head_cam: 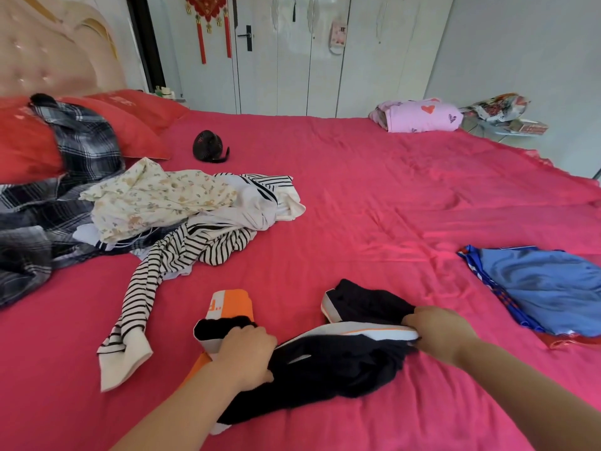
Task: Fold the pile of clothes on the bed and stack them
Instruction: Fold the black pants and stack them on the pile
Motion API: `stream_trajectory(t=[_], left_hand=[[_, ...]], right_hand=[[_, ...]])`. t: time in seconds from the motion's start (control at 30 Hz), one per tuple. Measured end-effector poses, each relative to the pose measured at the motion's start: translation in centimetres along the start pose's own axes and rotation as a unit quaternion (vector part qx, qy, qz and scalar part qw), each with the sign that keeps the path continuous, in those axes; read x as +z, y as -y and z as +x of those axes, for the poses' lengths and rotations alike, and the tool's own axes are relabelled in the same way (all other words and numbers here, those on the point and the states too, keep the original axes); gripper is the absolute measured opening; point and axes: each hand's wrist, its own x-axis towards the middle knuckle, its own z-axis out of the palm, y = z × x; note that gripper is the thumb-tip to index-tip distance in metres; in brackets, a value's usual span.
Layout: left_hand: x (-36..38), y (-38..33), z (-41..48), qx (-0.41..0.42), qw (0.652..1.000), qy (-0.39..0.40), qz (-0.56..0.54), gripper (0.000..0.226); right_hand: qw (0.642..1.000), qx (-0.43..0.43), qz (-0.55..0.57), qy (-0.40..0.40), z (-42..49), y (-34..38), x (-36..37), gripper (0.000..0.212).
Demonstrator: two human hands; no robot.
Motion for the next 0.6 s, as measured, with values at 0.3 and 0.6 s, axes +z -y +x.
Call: stream_trajectory(t=[0.3, 0.6], left_hand=[[-11.7, 3.3, 3.9, -0.085, 0.956, -0.279, -0.027, 0.025], [-18.9, 5.7, 5.7, -0.017, 0.928, -0.372, 0.013, 0.06]], right_hand=[[0.97, 0.113, 0.082, -0.199, 4.1, -3.6, -8.1, 0.022], [0.92, 0.099, 0.172, -0.337, 3.7, -8.5, -15.4, 0.052]])
